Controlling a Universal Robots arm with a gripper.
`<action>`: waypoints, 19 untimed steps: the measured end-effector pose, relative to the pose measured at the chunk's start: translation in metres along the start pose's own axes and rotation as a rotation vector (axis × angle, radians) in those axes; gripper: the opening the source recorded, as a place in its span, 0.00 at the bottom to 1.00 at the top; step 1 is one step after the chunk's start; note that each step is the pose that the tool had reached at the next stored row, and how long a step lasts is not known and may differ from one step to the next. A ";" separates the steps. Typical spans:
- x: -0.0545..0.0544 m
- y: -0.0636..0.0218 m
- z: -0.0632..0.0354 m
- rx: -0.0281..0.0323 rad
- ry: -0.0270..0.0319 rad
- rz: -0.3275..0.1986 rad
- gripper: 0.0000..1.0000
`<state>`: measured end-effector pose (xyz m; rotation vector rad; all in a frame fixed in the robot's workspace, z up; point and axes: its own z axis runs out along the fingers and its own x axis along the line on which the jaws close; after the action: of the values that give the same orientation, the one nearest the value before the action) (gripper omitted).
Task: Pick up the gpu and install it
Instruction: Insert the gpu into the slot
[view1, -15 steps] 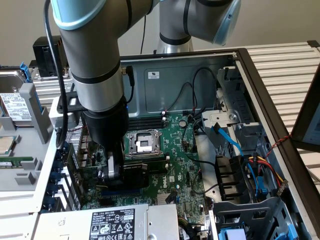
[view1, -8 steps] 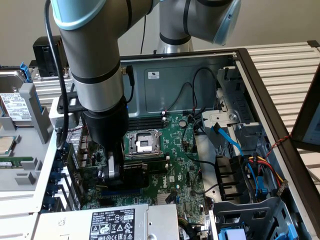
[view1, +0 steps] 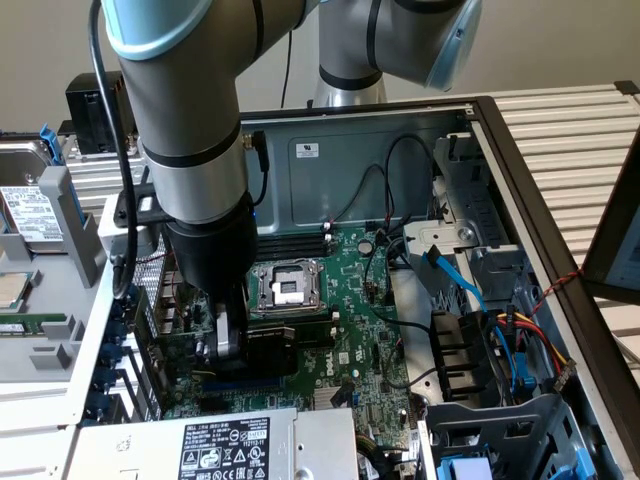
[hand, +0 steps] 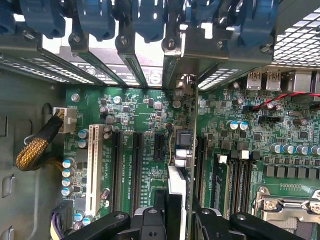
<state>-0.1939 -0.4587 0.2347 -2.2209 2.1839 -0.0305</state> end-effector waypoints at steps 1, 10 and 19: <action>0.000 0.0000 0.0000 0.0000 0.0000 0.000 0.28; 0.000 0.0000 0.0004 0.0001 0.0002 0.000 0.28; 0.000 0.0001 0.0004 0.0005 -0.0004 0.000 0.28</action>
<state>-0.1940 -0.4588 0.2343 -2.2210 2.1830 -0.0306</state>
